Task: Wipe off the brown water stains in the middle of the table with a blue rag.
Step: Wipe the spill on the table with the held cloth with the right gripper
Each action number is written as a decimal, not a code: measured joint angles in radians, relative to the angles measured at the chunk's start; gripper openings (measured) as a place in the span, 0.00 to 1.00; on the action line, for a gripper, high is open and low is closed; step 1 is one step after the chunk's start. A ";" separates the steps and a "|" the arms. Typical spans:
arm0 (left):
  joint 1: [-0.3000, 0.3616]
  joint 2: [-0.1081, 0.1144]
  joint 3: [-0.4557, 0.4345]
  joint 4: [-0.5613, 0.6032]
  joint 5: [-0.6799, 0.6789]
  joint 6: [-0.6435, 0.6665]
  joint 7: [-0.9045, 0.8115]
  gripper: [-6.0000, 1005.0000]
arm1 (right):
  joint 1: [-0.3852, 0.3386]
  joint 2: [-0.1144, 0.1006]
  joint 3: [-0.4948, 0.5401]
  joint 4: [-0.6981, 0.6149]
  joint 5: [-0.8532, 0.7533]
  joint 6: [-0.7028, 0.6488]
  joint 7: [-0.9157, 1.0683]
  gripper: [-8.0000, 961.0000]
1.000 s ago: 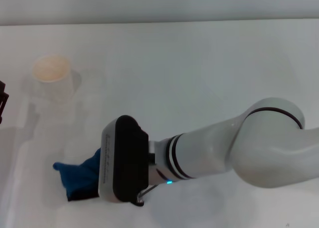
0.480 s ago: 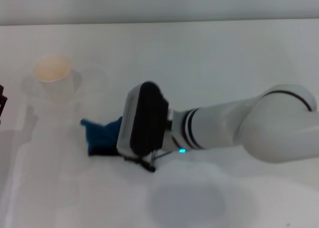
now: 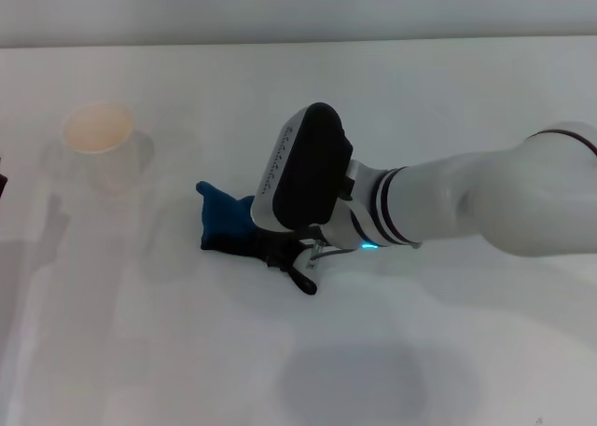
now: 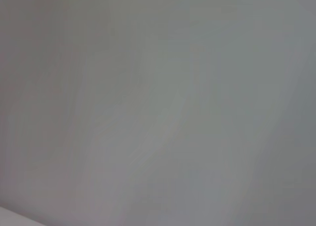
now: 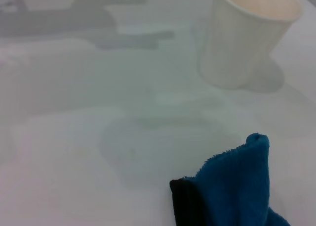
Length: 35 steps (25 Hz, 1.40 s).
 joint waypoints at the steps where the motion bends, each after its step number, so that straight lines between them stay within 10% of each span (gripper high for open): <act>1: 0.000 0.000 -0.002 0.000 0.000 0.001 0.000 0.88 | -0.003 -0.001 0.002 -0.010 -0.001 -0.013 0.000 0.10; 35: -0.025 0.005 -0.009 -0.031 -0.009 0.005 0.000 0.87 | -0.130 0.001 0.305 -0.257 -0.075 -0.719 -0.230 0.11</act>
